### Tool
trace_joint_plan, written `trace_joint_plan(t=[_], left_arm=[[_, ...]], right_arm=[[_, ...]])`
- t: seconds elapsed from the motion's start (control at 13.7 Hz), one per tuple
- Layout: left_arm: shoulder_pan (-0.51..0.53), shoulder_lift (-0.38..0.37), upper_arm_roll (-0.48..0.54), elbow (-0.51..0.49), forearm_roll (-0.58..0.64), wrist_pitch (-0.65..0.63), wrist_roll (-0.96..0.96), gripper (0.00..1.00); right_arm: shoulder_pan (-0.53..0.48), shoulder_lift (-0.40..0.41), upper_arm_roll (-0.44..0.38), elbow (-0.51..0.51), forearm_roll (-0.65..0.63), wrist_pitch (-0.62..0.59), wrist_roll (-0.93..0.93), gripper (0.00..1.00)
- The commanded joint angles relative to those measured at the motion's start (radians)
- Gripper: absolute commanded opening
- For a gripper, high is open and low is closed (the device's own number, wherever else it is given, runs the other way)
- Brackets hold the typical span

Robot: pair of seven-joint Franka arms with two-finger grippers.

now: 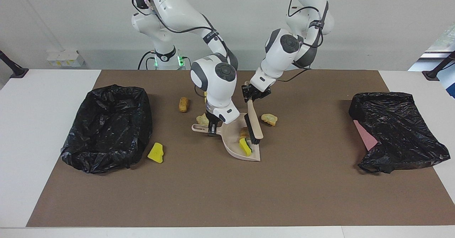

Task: Sweep and dump trash in bin
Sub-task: 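Sweep the yellow chunks into the dustpan with the brush in the left gripper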

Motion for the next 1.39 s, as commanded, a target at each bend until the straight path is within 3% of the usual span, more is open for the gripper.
trace_joint_plan(t=[0.0, 0.15, 0.29, 0.58, 0.88, 1.1, 1.32], left_arm=[[0.041, -0.052, -0.001, -0.028, 0.103, -0.088, -0.150, 0.00], [0.079, -0.087, -0.001, -0.074, 0.122, -0.167, -0.204, 0.00], [0.098, -0.130, -0.002, -0.163, 0.125, -0.157, -0.293, 0.00], [0.064, -0.103, -0.010, -0.229, 0.125, 0.004, -0.286, 0.00], [0.012, -0.070, -0.011, -0.216, 0.106, 0.070, -0.068, 0.00], [-0.005, -0.057, -0.013, -0.199, -0.024, 0.099, 0.134, 0.00], [-0.026, -0.025, -0.019, -0.163, -0.116, 0.158, 0.190, 0.00]], right_arm=[[-0.008, -0.023, 0.009, -0.041, -0.041, 0.015, -0.030, 0.00], [-0.008, -0.023, 0.009, -0.043, -0.077, 0.027, -0.068, 0.00], [-0.008, -0.025, 0.009, -0.044, -0.087, 0.025, -0.085, 0.00], [-0.008, -0.025, 0.009, -0.049, -0.101, 0.024, -0.122, 0.00], [-0.008, -0.028, 0.009, -0.055, -0.101, 0.027, -0.120, 0.00], [-0.010, -0.028, 0.009, -0.057, -0.101, 0.027, -0.120, 0.00], [-0.010, -0.028, 0.009, -0.058, -0.101, 0.028, -0.120, 0.00]])
